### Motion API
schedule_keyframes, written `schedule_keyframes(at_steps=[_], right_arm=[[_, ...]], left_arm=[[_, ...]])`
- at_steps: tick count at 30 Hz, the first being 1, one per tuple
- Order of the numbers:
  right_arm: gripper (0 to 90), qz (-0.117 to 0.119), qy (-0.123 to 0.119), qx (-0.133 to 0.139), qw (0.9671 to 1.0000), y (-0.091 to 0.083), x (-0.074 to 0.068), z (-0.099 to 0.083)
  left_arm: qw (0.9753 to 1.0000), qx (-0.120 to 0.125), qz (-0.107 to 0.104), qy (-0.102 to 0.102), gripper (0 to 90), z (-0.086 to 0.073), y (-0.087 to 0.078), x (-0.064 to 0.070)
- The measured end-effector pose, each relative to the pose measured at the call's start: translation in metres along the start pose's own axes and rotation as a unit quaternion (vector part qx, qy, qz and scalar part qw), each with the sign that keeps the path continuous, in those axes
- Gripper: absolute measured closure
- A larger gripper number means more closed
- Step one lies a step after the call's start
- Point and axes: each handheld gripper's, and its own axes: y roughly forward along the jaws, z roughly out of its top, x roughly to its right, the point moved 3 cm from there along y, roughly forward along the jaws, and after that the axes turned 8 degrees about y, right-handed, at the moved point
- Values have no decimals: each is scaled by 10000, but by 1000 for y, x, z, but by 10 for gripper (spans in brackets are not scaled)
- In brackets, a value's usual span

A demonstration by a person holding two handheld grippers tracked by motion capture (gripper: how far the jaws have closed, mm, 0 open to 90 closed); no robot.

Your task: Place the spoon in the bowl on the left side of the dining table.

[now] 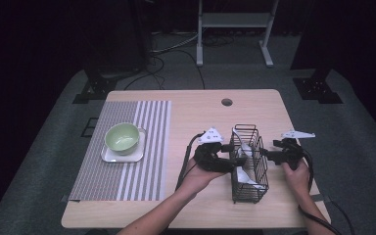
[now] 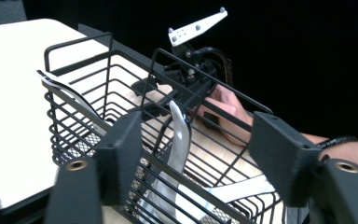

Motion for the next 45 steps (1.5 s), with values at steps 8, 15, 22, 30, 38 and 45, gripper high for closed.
schedule_keyframes(at_steps=[8, 15, 22, 30, 38, 45], right_arm=[[173, 20, -6, 3, 10000, 0, 0, 0], [173, 29, -8, 9, 10000, 0, -1, 0], [173, 33, -10, 9, 10000, 0, -1, 0], [173, 24, -12, 7, 10000, 0, -1, 0], [173, 6, -9, 11, 10000, 0, -1, 0], [173, 2, -8, 7, 10000, 0, 0, 0]], left_arm=[[9999, 11, 167, -21, 525, 1, 3, -2], [9998, 6, 210, 12, 643, 2, 6, -3], [9995, 67, 293, -64, 728, -1, 5, -5], [9984, 271, 108, -474, 831, -2, 1, -8], [9955, 456, -84, -824, 854, -3, -1, -9], [9926, 636, -231, -1011, 855, 2, -5, -7]])
